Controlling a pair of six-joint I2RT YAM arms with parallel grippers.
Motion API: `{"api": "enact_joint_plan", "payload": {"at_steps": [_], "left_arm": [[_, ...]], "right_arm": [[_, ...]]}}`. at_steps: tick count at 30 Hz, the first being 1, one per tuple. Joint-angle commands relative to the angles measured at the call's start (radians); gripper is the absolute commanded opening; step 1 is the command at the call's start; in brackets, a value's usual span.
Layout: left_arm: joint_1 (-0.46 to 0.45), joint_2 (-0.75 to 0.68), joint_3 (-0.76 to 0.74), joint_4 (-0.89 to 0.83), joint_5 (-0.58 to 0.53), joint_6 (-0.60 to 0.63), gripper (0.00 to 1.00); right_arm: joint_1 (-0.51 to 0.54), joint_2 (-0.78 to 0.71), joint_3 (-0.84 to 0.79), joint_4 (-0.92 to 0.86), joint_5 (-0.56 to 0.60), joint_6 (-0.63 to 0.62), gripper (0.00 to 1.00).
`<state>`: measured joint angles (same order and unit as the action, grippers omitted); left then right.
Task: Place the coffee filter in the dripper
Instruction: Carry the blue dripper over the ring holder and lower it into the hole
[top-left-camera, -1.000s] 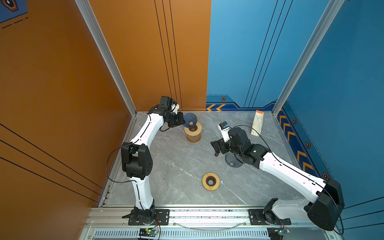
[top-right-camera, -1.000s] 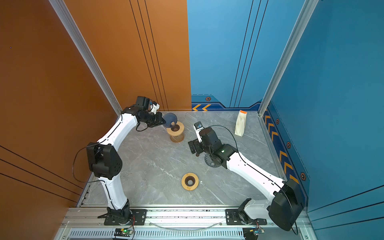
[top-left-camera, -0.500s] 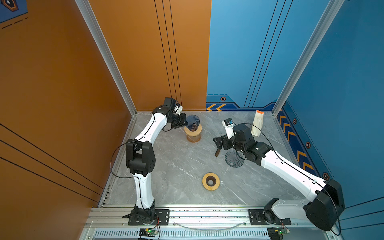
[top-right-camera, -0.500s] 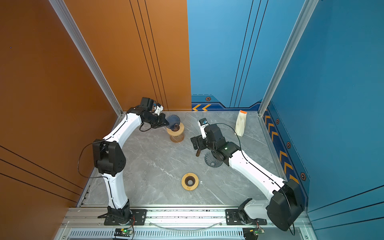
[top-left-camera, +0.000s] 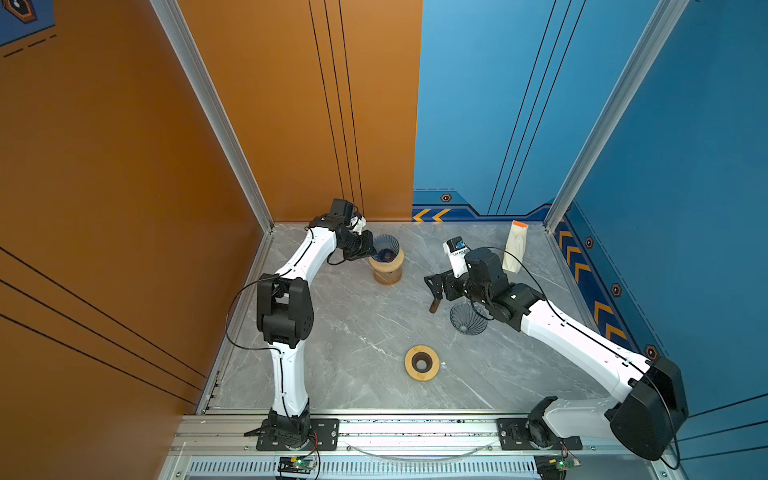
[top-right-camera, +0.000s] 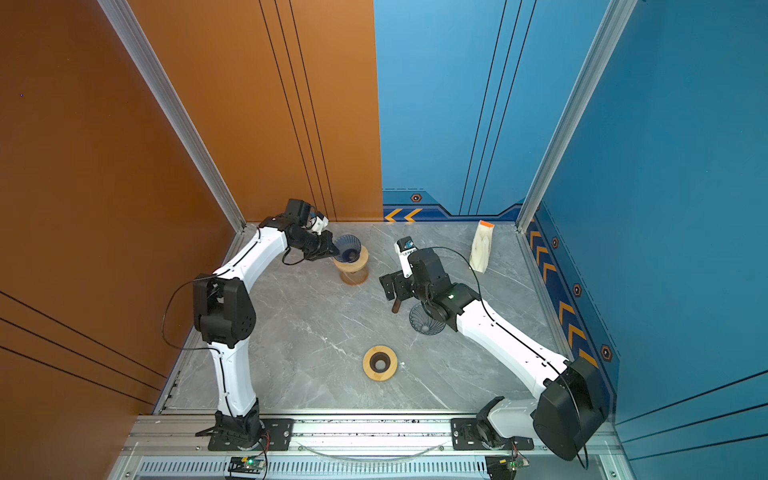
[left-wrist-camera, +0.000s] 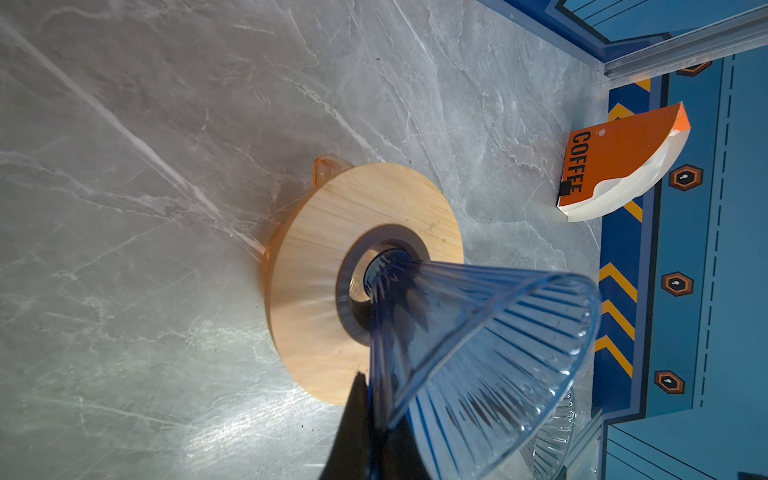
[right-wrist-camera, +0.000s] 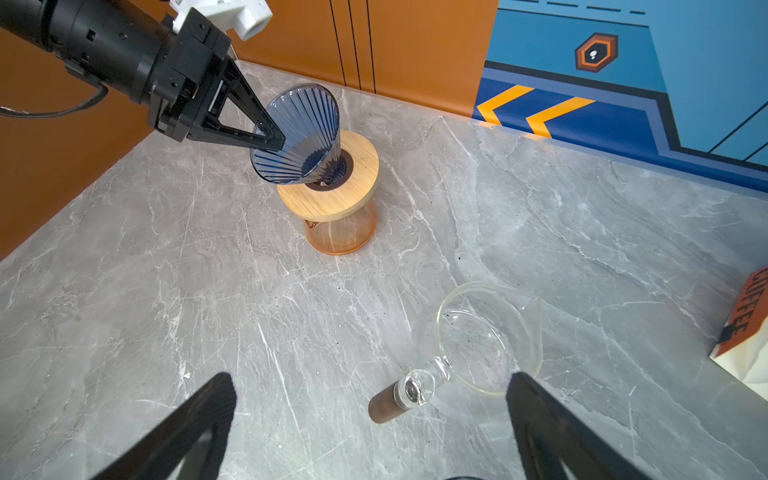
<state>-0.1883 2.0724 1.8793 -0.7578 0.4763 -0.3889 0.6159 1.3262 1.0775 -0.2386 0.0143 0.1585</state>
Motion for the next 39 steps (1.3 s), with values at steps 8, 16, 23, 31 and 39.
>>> {"api": "enact_joint_plan", "payload": {"at_steps": [8,16,23,31,39], "left_arm": [[0.018,0.008,0.002,-0.128,0.007,0.091,0.0],[0.026,0.003,0.021,-0.235,-0.002,0.145,0.0],[0.024,-0.015,0.018,-0.29,0.006,0.162,0.0],[0.001,-0.094,-0.063,-0.315,-0.02,0.18,0.0],[-0.011,-0.161,-0.126,-0.358,-0.027,0.197,0.0]], "right_arm": [[-0.003,0.002,-0.013,-0.008,-0.013,0.002,1.0],[-0.001,0.005,-0.013,-0.019,-0.014,-0.004,1.0],[-0.001,0.011,-0.019,-0.022,-0.021,-0.002,1.0],[-0.004,0.014,-0.001,-0.065,-0.037,-0.003,1.0],[-0.003,0.044,0.051,-0.124,-0.066,-0.004,1.0]]}}
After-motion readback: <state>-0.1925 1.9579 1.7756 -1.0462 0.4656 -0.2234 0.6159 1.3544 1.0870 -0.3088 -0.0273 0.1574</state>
